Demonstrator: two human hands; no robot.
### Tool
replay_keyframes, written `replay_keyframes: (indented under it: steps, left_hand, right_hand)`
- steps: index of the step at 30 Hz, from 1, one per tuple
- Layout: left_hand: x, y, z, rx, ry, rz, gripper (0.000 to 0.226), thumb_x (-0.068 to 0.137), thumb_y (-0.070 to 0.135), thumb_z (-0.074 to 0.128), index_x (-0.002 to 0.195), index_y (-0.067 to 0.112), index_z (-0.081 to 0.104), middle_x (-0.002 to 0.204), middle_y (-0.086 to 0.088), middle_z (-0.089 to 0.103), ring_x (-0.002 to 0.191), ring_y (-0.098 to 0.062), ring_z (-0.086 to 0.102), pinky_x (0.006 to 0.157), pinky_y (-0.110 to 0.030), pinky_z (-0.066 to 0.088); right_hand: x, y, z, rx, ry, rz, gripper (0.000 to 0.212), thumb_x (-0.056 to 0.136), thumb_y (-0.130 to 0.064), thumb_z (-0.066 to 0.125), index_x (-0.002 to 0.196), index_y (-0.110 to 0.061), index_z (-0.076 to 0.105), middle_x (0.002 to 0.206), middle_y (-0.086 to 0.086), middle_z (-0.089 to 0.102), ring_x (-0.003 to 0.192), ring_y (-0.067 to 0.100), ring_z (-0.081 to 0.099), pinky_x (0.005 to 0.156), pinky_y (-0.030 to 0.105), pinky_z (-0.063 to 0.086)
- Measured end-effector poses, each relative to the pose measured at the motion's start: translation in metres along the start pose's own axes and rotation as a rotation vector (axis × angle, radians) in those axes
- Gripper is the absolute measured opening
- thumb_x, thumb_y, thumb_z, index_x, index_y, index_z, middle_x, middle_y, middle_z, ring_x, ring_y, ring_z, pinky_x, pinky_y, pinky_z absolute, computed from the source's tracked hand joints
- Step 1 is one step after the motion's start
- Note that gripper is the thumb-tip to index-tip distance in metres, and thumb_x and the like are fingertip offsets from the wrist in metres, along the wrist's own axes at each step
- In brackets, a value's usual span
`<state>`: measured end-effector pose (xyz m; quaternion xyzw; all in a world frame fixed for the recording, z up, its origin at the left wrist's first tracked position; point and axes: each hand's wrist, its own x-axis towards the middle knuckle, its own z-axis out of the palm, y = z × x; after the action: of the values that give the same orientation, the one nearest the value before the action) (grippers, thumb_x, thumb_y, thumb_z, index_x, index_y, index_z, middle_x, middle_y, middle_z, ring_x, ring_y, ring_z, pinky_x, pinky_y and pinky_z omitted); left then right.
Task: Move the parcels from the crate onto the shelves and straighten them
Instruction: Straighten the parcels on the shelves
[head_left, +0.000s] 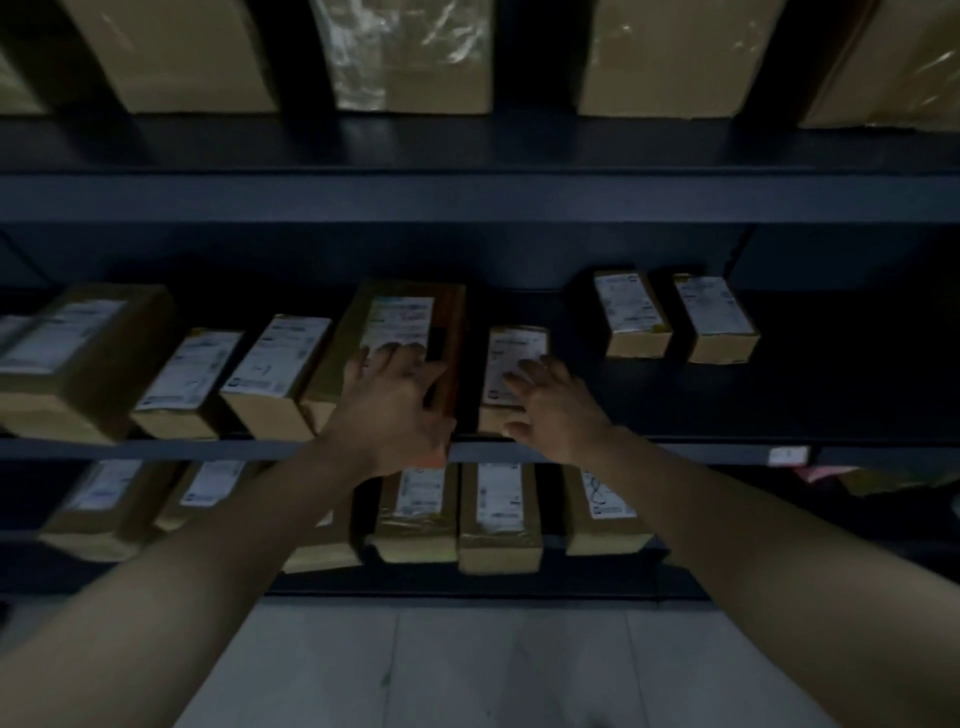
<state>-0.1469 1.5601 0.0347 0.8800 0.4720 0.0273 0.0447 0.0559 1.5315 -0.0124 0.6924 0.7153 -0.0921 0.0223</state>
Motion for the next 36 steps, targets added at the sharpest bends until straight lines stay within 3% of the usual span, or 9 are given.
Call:
replay_keyframes:
  steps: [2,4,8,12,19,27,36]
  left_hand:
    - [-0.012,-0.019,0.009,0.014,-0.029,0.010,0.080,0.078,0.060,0.042,0.148,0.026,0.027,0.154,0.001,0.022,0.140,-0.022,0.016,0.111,-0.042,0.017]
    - [-0.015,-0.032,0.018,0.029,-0.013,0.024,0.072,0.087,0.047,0.052,0.149,0.026,0.021,0.154,0.000,0.021,0.140,-0.022,0.016,0.110,-0.042,0.020]
    - [-0.003,-0.040,0.029,0.027,0.075,0.055,0.065,0.093,0.027,0.052,0.150,0.026,0.022,0.152,-0.001,0.027,0.139,-0.025,0.020,0.107,-0.044,0.022]
    - [0.023,-0.041,0.035,0.016,0.118,0.053,0.063,0.094,0.028,0.051,0.150,0.026,0.022,0.153,0.000,0.026,0.141,-0.025,0.018,0.111,-0.046,0.019]
    - [0.081,-0.044,0.045,0.034,0.144,-0.018,0.064,0.094,0.031,0.051,0.150,0.034,0.019,0.155,0.006,0.024,0.143,-0.019,0.017,0.114,-0.057,0.011]
    - [0.126,-0.046,0.052,0.029,0.196,-0.035,0.065,0.093,0.033,0.052,0.149,0.036,0.019,0.156,0.008,0.023,0.144,-0.016,0.016,0.115,-0.053,0.008]
    - [0.126,-0.046,0.056,0.050,0.198,-0.030,0.064,0.096,0.034,0.047,0.151,0.034,0.013,0.158,0.006,0.016,0.144,-0.019,0.014,0.115,-0.054,0.005]
  right_hand:
    - [-0.001,-0.011,0.008,-0.026,0.012,0.043,0.066,0.096,-0.038,0.052,0.152,-0.021,0.021,0.159,0.004,0.013,0.146,0.031,0.006,0.114,0.046,0.018]
    - [-0.001,-0.019,0.015,-0.032,0.031,0.080,0.065,0.095,-0.035,0.054,0.150,-0.020,0.023,0.156,0.007,0.018,0.145,0.032,0.008,0.113,0.047,0.020]
    - [0.005,-0.021,0.024,-0.041,0.084,0.116,0.064,0.093,-0.023,0.057,0.148,-0.019,0.025,0.153,0.009,0.023,0.141,0.033,0.017,0.112,0.048,0.025]
    - [0.028,-0.012,0.025,-0.086,0.093,0.142,0.069,0.091,-0.018,0.059,0.149,-0.019,0.022,0.151,0.011,0.025,0.138,0.034,0.024,0.109,0.049,0.030]
    - [0.070,0.022,0.020,-0.115,0.100,0.209,0.066,0.095,-0.015,0.052,0.152,-0.018,0.017,0.156,0.009,0.017,0.142,0.034,0.017,0.111,0.049,0.027]
    - [0.106,0.048,0.016,-0.178,0.131,0.185,0.073,0.094,-0.012,0.054,0.154,-0.020,0.013,0.160,0.005,0.012,0.145,0.032,0.013,0.114,0.046,0.024]
    - [0.109,0.041,0.021,-0.206,0.242,0.196,0.069,0.092,-0.011,0.052,0.152,-0.016,0.019,0.155,0.012,0.021,0.141,0.034,0.020,0.114,0.047,0.022]
